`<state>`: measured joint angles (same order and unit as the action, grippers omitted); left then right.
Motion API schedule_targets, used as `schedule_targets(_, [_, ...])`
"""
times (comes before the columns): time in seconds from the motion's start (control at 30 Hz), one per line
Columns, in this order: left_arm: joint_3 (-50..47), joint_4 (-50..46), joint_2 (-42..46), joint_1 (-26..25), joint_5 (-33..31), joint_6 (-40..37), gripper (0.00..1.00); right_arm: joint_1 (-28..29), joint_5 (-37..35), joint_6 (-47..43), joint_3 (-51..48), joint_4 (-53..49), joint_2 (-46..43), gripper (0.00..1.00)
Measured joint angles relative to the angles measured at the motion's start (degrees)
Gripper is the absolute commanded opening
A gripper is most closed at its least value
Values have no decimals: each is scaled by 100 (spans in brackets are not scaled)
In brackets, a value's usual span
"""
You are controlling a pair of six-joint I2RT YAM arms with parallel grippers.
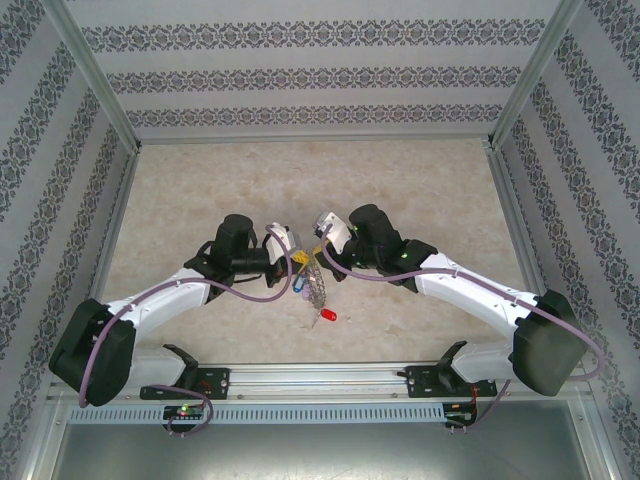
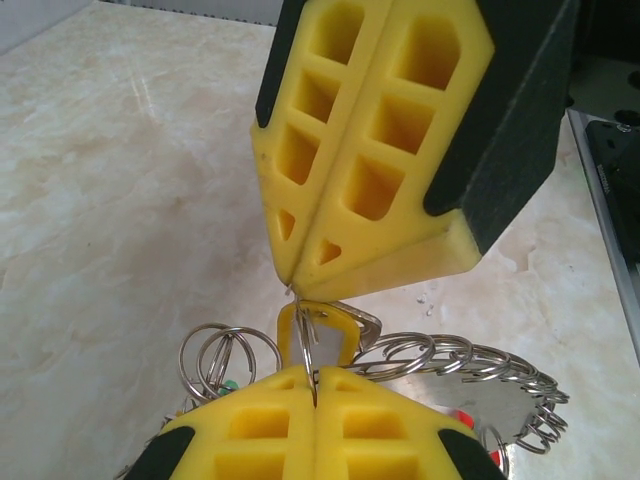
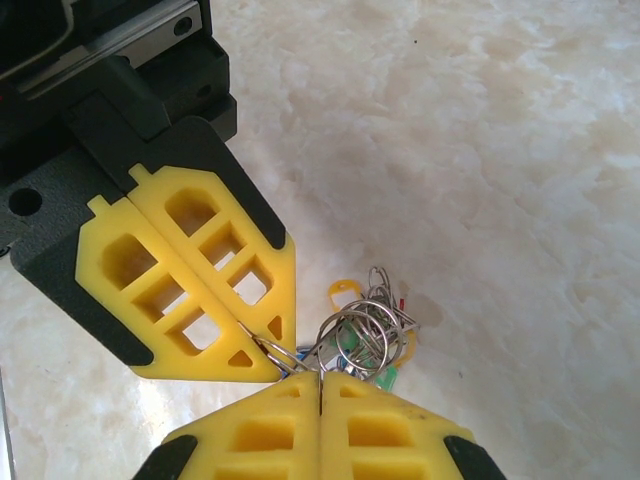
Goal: Put the keys on the keyring
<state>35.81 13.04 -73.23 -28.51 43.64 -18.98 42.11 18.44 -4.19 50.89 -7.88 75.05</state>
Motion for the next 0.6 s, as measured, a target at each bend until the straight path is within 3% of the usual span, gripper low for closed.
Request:
schedule_targets(0.3, [-120,334,-28,-4,-22,48,16,-28,2,-4,0,0,-33,0])
schedule_targets(0.6, [-120,352,-28,-4,-20,66,21,-74,4,-7,0,-7,-44,0])
